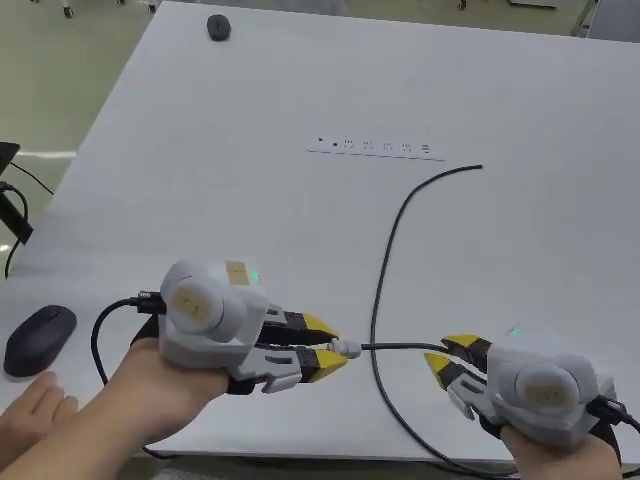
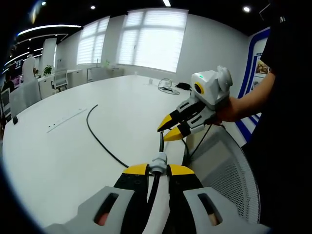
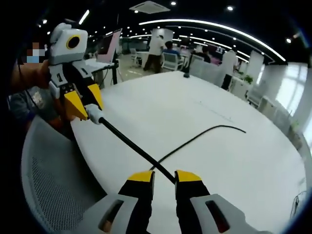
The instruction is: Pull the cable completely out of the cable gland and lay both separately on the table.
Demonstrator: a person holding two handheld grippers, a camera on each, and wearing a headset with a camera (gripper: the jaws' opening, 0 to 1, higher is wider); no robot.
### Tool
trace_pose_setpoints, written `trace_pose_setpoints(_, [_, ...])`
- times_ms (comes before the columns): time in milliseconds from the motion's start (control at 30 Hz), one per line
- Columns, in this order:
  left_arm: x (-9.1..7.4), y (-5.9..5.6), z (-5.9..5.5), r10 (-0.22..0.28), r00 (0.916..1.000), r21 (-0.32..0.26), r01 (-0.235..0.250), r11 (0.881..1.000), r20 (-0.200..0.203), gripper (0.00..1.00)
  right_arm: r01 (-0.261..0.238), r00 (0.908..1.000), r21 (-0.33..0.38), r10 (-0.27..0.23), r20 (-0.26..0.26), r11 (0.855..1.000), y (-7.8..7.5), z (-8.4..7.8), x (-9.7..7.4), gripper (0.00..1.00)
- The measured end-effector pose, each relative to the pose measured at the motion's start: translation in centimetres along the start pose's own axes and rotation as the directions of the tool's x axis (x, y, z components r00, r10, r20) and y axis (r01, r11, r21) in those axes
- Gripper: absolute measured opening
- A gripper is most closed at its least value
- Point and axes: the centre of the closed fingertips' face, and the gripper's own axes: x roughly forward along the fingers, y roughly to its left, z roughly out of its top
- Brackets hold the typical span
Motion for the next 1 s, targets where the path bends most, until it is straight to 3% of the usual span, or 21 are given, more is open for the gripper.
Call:
trace_pose_setpoints(133, [0.1,0.0,0.0,-0.005,1.0,0.003,0.005,1.0,-0.001,0.15,-0.029,0.9994,-0.143,0.031,0.014,0.989,1.7,1.8,-0.1,0.16])
trace_pose_setpoints(200, [0.1,-0.1,0.1,-0.008,1.0,0.001,0.008,1.0,0.0,0.15,-0.049,0.9985,-0.248,0.053,0.01,0.967,3.0,2.7,-0.1,0.15])
trace_pose_setpoints(233, [0.1,0.0,0.1,-0.008,1.0,0.002,0.008,1.0,0.001,0.15,-0.064,0.9977,-0.333,0.068,0.002,0.941,3.9,3.2,-0.1,0.15])
trace_pose_setpoints(300, [0.1,0.0,0.1,-0.008,1.0,0.003,0.008,1.0,0.002,0.15,-0.08,0.9961,-0.396,0.088,0.003,0.915,5.3,3.9,-0.1,0.14])
trace_pose_setpoints(500, [0.0,0.0,0.1,-0.011,0.9999,0.006,0.011,1.0,0.002,0.15,-0.105,0.9924,-0.444,0.122,0.011,0.89,6.8,4.9,0.2,0.1])
trace_pose_setpoints(733, [0.1,-0.2,0.1,-0.02,0.9998,0.011,0.02,1.0,0.002,0.15,-0.111,0.9913,-0.47,0.131,0.011,0.875,6.8,5.0,0.6,0.08])
trace_pose_setpoints(800, [0.1,-0.4,0.1,-0.024,0.9997,0.015,0.024,1.0,0.002,0.15,-0.117,0.9896,-0.492,0.143,0.016,0.863,7.1,5.2,0.5,0.07])
trace_pose_setpoints(1000, [0.1,-0.6,0.1,-0.028,0.9996,0.024,0.028,0.999,0.0,0.15,-0.115,0.9905,-0.47,0.137,0.013,0.875,7.0,5.1,0.5,0.02])
